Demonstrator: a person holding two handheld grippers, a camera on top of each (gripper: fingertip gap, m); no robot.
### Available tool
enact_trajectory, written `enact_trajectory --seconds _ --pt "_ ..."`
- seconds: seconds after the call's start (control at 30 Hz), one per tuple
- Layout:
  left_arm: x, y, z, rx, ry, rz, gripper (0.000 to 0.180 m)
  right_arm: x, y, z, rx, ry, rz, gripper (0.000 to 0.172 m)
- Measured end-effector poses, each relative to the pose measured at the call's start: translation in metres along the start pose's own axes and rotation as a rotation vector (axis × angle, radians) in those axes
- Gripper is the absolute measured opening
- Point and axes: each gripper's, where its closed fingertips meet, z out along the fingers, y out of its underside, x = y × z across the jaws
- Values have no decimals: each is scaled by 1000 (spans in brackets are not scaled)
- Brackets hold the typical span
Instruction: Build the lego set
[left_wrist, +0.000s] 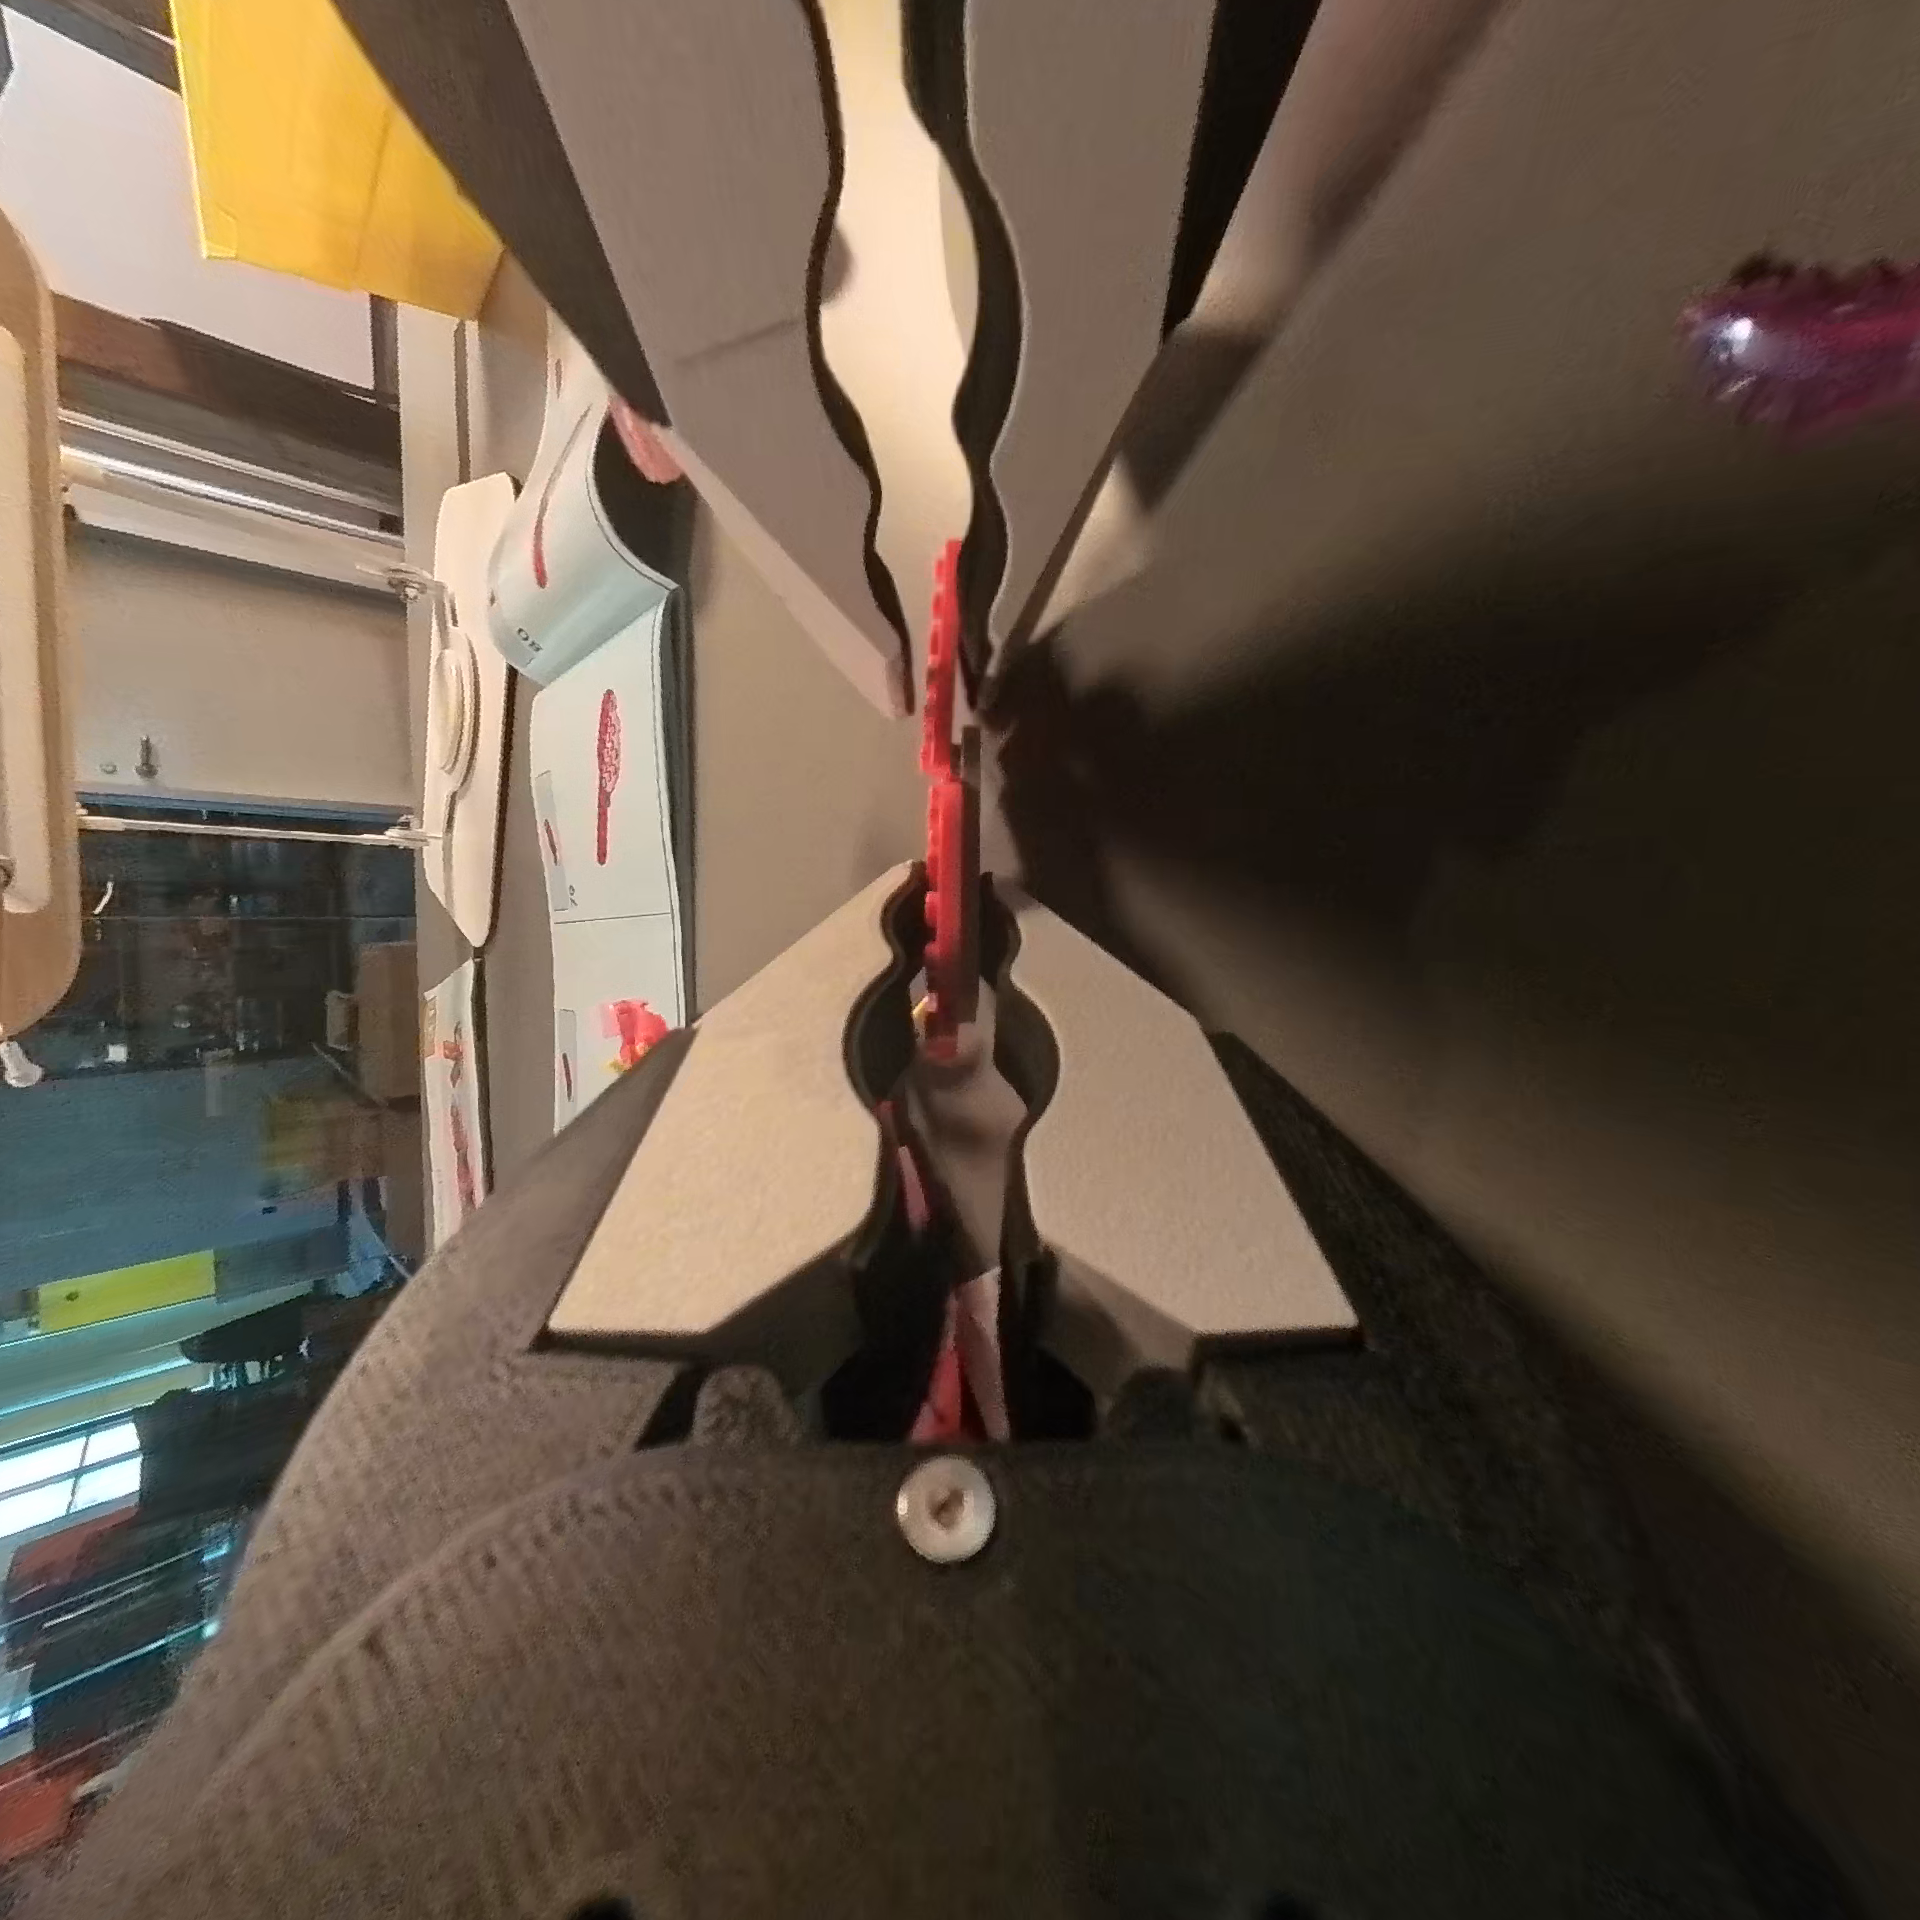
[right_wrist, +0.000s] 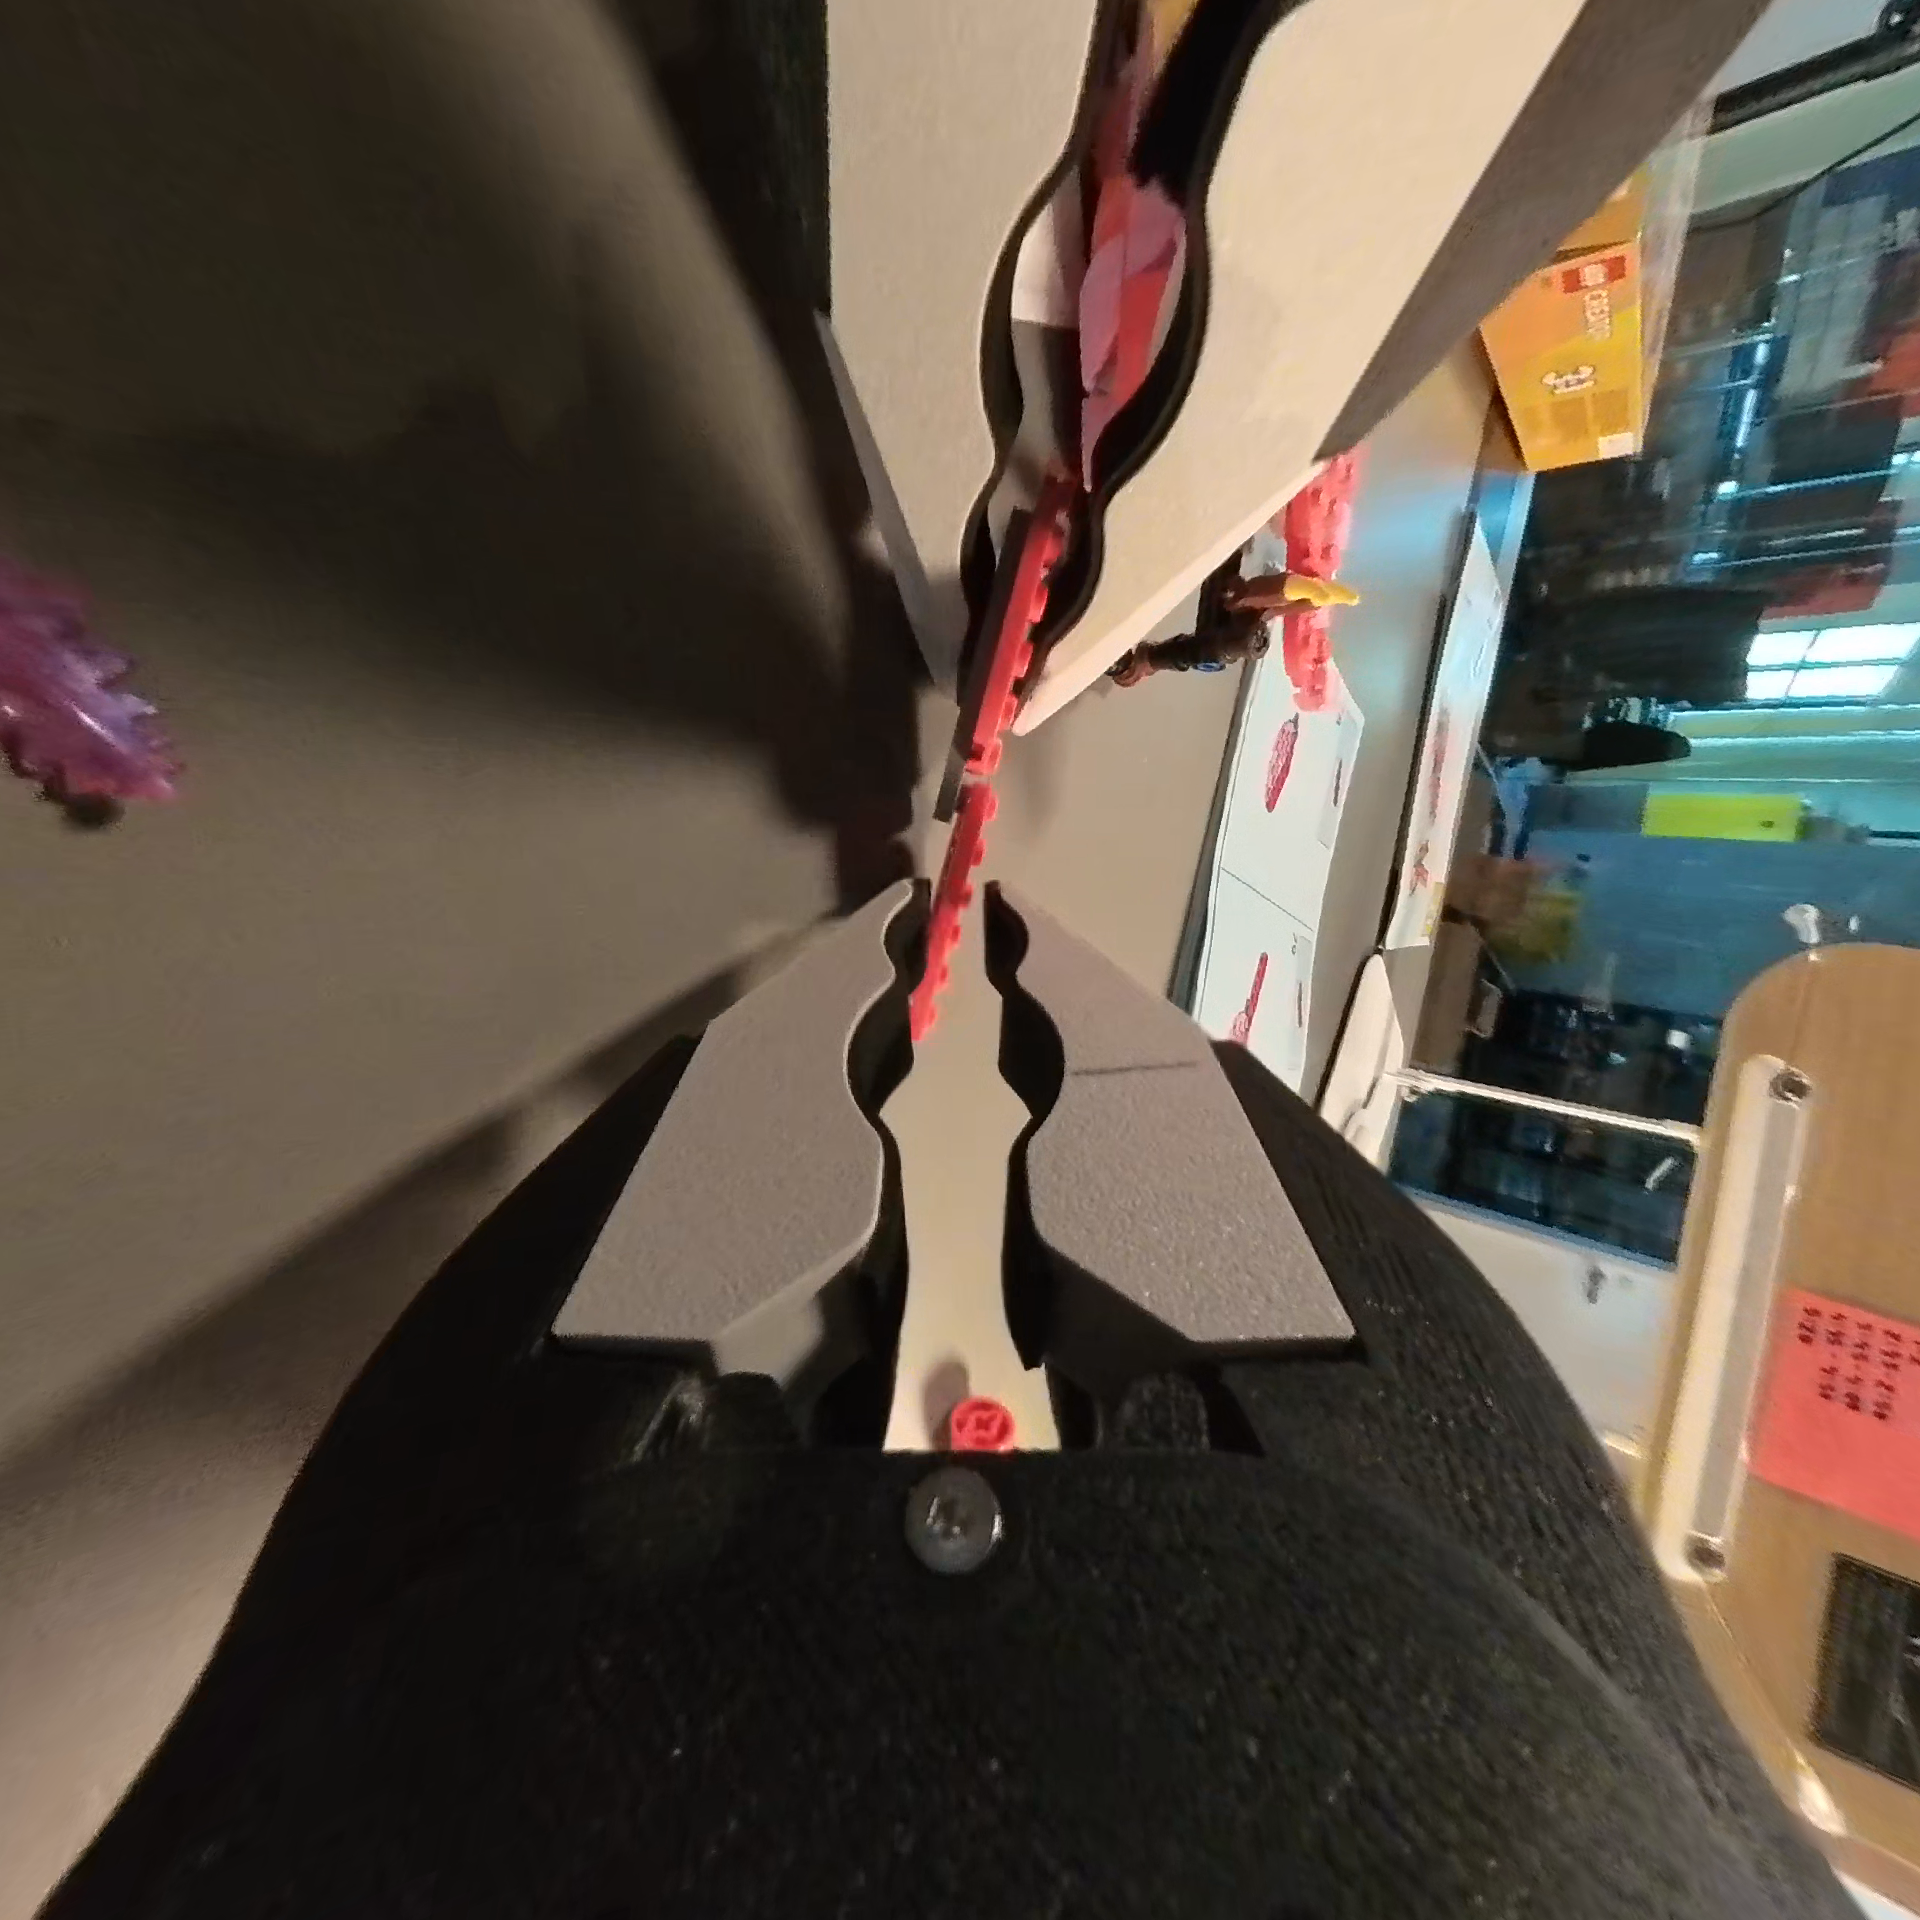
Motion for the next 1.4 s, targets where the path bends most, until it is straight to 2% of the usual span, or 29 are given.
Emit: enact_trajectory --seconds 0.37,0.47,0.6,0.73,0.9,1.0,1.2,1.4 --pt "0 2 0 4 1 32 7 -3 -16 -3 149 -91 221 14" --pt "-1 6 -2 -8 -16 126 6 4 -10 0 152 -116 410 21" --pt "-2 7 -2 9 -86 339 7 4 2 6 154 -225 721 16" --pt "-3 1 -3 51 -149 432 7 1 4 5 181 -321 896 15" --pt "-2 -5 -3 119 -218 526 7 -1 5 2 228 -345 867 12" --pt "-1 -11 -5 172 -263 563 6 -4 -3 -9 324 -404 827 12" --pt "1 -13 -5 196 -247 554 7 -5 -19 -24 456 -454 797 12" --pt "6 -16 -6 214 -219 552 7 -14 -21 -20 408 -469 737 12"
